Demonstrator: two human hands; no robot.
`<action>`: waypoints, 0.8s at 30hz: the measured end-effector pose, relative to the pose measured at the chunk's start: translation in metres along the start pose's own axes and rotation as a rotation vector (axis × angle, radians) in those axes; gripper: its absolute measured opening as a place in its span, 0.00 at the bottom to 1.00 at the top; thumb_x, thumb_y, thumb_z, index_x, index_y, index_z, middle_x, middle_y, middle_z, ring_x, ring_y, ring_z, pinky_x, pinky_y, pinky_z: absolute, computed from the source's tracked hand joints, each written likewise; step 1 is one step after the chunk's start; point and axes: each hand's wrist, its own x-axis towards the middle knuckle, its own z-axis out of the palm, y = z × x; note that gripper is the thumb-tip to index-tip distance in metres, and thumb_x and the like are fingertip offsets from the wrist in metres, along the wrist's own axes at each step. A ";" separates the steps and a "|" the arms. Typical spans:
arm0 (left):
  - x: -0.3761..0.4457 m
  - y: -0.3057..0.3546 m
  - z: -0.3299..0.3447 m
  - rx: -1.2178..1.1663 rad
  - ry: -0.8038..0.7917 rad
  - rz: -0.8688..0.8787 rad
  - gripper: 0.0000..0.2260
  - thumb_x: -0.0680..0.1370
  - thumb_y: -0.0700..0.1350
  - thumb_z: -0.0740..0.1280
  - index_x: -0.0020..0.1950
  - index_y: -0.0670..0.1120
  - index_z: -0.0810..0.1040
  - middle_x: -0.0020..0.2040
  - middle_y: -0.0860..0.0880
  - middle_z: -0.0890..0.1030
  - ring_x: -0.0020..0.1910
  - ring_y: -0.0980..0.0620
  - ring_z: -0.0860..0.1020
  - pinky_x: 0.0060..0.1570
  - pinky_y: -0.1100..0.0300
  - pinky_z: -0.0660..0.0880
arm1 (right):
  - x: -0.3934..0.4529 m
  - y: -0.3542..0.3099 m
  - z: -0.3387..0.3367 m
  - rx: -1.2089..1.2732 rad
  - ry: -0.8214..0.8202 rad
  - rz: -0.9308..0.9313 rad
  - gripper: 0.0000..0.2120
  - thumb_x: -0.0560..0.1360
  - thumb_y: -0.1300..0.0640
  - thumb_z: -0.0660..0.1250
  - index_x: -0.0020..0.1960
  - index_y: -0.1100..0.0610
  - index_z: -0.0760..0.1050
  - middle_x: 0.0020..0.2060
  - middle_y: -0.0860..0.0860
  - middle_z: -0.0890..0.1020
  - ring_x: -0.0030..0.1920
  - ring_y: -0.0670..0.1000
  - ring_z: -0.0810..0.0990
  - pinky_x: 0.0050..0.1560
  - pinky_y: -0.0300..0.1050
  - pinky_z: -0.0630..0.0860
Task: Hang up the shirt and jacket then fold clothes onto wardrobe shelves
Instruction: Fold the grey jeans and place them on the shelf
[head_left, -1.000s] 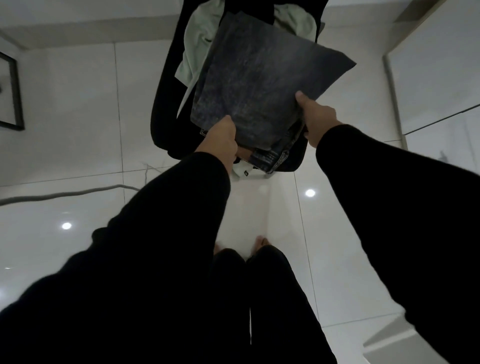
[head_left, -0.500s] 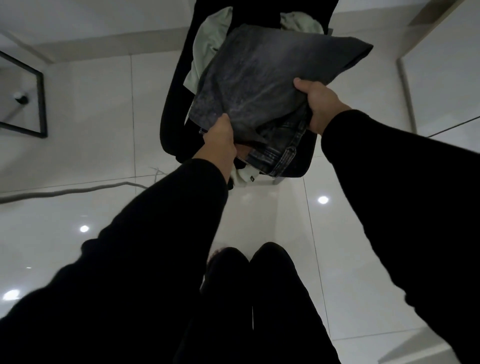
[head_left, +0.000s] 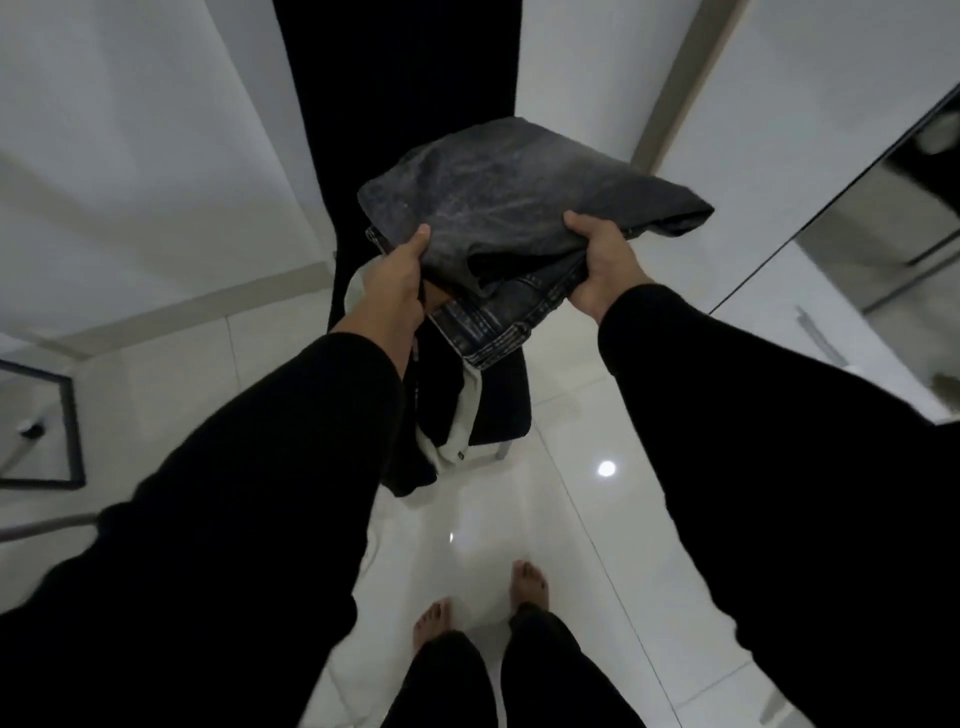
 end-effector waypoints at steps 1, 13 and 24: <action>-0.008 0.012 0.009 0.001 -0.042 0.036 0.19 0.74 0.47 0.71 0.61 0.39 0.76 0.55 0.40 0.82 0.48 0.41 0.83 0.44 0.44 0.80 | -0.013 -0.012 0.002 0.047 -0.010 -0.028 0.12 0.77 0.60 0.63 0.59 0.64 0.73 0.55 0.61 0.80 0.52 0.59 0.80 0.60 0.54 0.75; -0.134 0.061 0.133 0.273 -0.747 0.140 0.34 0.66 0.41 0.77 0.68 0.45 0.66 0.61 0.42 0.78 0.55 0.43 0.80 0.46 0.52 0.80 | -0.131 -0.101 -0.044 0.439 0.140 -0.389 0.21 0.76 0.65 0.62 0.68 0.66 0.68 0.62 0.62 0.77 0.60 0.61 0.77 0.57 0.55 0.75; -0.199 -0.081 0.282 0.604 -1.088 -0.061 0.30 0.72 0.29 0.68 0.68 0.48 0.61 0.58 0.45 0.76 0.54 0.45 0.78 0.48 0.52 0.78 | -0.198 -0.137 -0.219 0.690 0.478 -0.594 0.19 0.77 0.65 0.61 0.68 0.65 0.69 0.63 0.62 0.76 0.54 0.62 0.78 0.56 0.58 0.74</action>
